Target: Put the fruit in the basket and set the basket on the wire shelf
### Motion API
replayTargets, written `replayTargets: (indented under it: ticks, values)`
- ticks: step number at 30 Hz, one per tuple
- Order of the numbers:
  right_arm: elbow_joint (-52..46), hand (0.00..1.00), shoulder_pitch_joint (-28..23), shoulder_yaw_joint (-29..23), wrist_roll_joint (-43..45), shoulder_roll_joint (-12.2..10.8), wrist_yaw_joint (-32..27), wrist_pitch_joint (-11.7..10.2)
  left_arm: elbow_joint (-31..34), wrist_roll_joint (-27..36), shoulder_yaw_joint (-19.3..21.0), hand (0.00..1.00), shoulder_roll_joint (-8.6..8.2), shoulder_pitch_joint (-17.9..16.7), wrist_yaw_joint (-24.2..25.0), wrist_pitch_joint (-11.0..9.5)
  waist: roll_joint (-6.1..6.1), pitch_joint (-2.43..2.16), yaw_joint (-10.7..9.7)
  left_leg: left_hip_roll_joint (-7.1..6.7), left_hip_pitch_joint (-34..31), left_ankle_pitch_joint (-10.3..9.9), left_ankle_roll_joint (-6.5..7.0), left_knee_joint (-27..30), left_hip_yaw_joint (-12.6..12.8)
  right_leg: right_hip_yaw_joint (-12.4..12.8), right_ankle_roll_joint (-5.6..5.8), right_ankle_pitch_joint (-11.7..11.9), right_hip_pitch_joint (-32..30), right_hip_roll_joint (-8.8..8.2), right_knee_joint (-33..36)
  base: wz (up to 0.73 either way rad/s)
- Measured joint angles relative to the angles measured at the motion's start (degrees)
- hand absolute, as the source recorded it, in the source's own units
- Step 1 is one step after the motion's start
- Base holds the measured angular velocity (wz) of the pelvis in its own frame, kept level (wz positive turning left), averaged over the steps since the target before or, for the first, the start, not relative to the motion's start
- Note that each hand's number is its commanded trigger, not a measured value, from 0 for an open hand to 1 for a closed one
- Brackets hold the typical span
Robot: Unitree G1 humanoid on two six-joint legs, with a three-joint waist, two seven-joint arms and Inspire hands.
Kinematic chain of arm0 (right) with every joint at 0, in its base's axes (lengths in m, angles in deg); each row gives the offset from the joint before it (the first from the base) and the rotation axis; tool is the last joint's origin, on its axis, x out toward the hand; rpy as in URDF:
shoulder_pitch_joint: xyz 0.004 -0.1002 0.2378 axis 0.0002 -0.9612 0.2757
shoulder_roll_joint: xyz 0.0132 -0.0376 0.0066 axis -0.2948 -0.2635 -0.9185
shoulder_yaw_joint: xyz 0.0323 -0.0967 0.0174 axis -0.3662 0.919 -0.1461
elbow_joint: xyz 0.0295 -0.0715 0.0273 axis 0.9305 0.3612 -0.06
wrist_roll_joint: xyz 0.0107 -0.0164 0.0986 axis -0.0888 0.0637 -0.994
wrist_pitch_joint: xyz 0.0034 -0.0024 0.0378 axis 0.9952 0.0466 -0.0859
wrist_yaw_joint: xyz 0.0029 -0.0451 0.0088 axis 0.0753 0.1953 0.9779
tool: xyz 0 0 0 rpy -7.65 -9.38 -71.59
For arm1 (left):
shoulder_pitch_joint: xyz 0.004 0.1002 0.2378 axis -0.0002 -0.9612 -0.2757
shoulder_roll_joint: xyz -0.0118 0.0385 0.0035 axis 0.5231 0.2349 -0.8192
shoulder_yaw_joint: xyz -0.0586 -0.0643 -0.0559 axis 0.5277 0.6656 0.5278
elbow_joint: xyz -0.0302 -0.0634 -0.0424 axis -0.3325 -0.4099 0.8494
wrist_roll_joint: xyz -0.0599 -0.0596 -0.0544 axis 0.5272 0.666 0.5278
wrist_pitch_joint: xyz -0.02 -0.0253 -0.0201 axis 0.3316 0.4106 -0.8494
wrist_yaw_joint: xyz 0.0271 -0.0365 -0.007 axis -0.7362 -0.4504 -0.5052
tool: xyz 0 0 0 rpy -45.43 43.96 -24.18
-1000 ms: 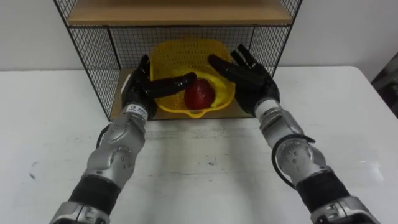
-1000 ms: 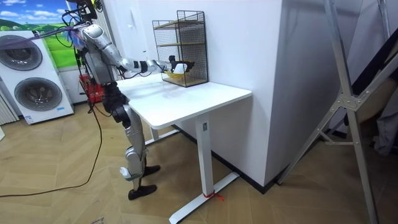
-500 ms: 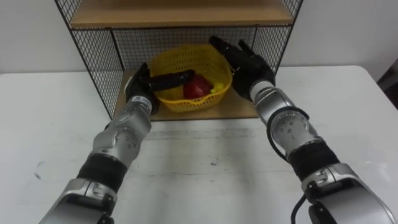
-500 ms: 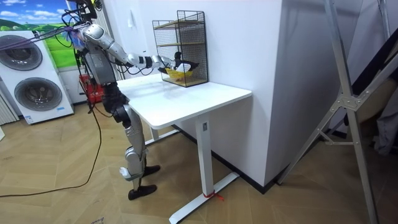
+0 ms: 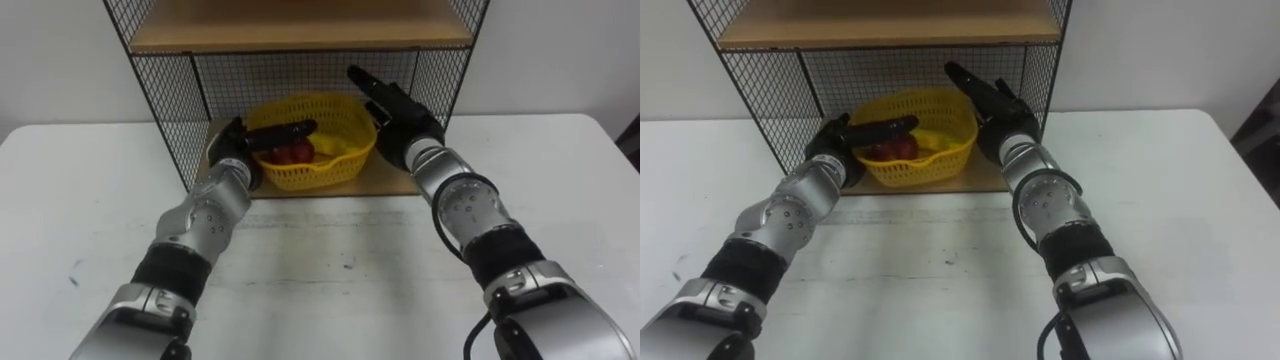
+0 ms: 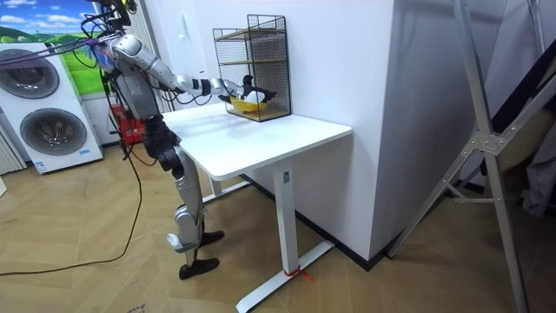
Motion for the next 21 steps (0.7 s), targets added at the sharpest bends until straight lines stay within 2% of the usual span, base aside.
replayTargets:
  ticks: [7, 13, 21]
  values:
    - [0.5, 0.0, -1.1, 0.0, 2.7, 0.0, 2.3, 0.0, 0.1, 0.1, 0.3, 0.0, 0.57, 0.0, -0.5, 0.0, 0.25, -0.15, -0.5, -0.12, 0.1, 0.0, 0.0, 0.0, -0.1, -0.1, 0.07, 0.0, 0.1, 0.01, -0.1, 0.0]
    - [0.5, 0.0, -2.7, 0.0, 11.3, -0.1, 3.2, 2.0, 0.1, 0.0, 0.9, 0.0, 0.93, 0.0, 0.3, 0.0, 1.09, -0.7, -0.6, -0.13, 0.1, 0.1, 0.07, -0.3, 0.0, 0.0, 0.12, -0.1, -0.3, -0.01, 0.0, 0.0]
    - [0.5, 0.0, -2.9, -0.1, 15.6, -0.1, 4.3, 2.3, 0.1, 0.0, 2.2, 0.0, 1.1, 0.0, 0.4, 0.0, 1.01, -0.82, -0.6, -0.18, 0.9, 0.6, 0.04, -1.3, 0.3, 0.1, 0.08, 0.0, 0.0, -0.11, 0.0, 0.0]
